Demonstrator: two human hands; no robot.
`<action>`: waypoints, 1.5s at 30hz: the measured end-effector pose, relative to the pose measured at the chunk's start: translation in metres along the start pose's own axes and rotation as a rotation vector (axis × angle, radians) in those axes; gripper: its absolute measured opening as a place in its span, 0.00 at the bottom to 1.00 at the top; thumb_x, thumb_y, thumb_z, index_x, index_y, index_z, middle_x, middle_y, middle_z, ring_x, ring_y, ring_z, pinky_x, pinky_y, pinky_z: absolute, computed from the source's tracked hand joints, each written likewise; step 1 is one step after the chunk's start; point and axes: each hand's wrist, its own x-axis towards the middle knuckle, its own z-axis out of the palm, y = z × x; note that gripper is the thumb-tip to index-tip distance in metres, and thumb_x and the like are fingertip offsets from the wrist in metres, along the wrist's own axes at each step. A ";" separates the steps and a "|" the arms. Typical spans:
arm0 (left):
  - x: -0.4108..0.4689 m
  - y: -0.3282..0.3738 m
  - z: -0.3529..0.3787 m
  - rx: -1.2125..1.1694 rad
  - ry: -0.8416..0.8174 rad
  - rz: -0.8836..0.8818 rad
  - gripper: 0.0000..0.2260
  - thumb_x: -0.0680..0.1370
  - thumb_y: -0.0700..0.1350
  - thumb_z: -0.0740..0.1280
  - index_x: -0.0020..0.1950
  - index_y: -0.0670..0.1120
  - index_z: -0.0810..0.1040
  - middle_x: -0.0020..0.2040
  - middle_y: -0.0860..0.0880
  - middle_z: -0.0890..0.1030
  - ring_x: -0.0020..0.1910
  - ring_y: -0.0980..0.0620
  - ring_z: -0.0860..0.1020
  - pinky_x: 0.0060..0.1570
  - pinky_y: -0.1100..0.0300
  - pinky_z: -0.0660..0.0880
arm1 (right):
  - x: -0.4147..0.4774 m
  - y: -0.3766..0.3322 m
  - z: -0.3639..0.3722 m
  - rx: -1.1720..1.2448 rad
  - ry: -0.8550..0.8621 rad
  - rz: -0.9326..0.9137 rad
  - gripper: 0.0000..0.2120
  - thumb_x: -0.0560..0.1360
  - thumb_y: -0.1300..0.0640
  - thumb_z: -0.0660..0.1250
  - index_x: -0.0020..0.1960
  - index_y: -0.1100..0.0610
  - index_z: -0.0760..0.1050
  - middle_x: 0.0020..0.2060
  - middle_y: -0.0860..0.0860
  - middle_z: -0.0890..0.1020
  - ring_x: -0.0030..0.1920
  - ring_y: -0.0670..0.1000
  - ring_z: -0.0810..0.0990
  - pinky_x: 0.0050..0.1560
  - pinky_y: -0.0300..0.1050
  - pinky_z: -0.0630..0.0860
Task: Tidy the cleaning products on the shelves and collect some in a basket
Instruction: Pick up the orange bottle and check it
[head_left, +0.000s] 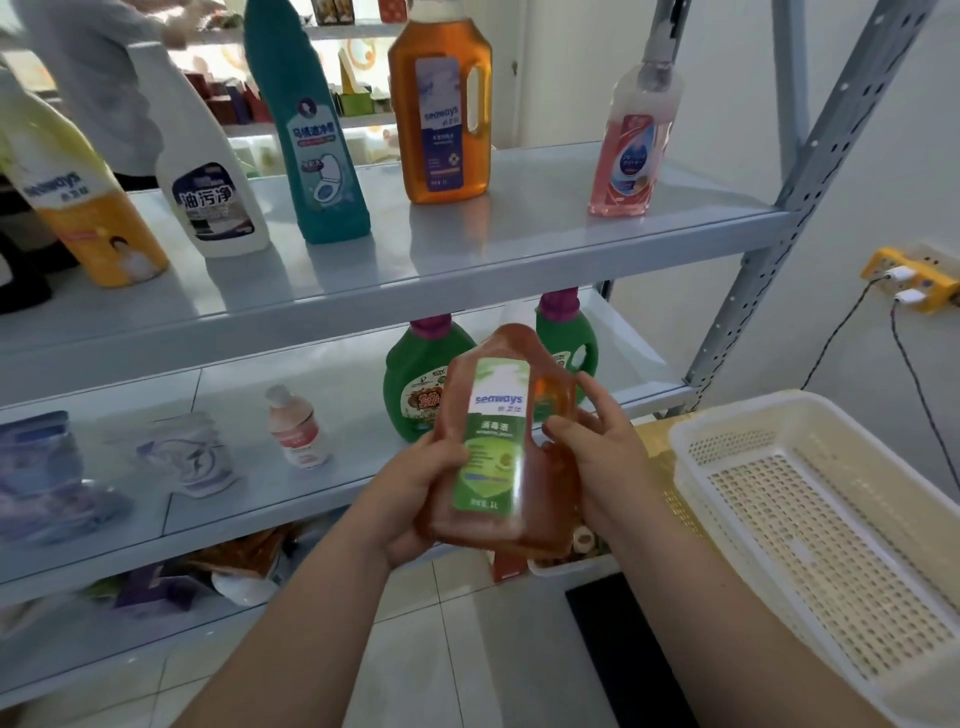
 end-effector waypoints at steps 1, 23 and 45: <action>0.000 -0.002 -0.002 -0.042 -0.003 -0.018 0.22 0.71 0.38 0.72 0.65 0.42 0.77 0.55 0.37 0.86 0.47 0.41 0.86 0.41 0.49 0.84 | 0.000 -0.004 0.002 0.017 -0.004 -0.004 0.27 0.77 0.67 0.71 0.70 0.43 0.76 0.51 0.51 0.87 0.43 0.50 0.88 0.39 0.45 0.83; -0.013 -0.011 -0.026 0.342 0.156 0.253 0.49 0.51 0.59 0.88 0.69 0.52 0.75 0.60 0.48 0.85 0.61 0.44 0.83 0.61 0.39 0.79 | -0.025 -0.002 0.025 -0.527 -0.363 -0.223 0.48 0.66 0.44 0.82 0.74 0.25 0.56 0.66 0.33 0.74 0.62 0.39 0.81 0.56 0.48 0.84; -0.039 -0.005 -0.027 1.655 0.636 0.817 0.32 0.69 0.58 0.79 0.69 0.52 0.74 0.57 0.53 0.84 0.48 0.50 0.83 0.42 0.56 0.78 | 0.002 -0.072 0.046 -1.219 -0.160 -0.336 0.17 0.70 0.36 0.51 0.41 0.47 0.69 0.35 0.49 0.77 0.36 0.53 0.80 0.34 0.47 0.73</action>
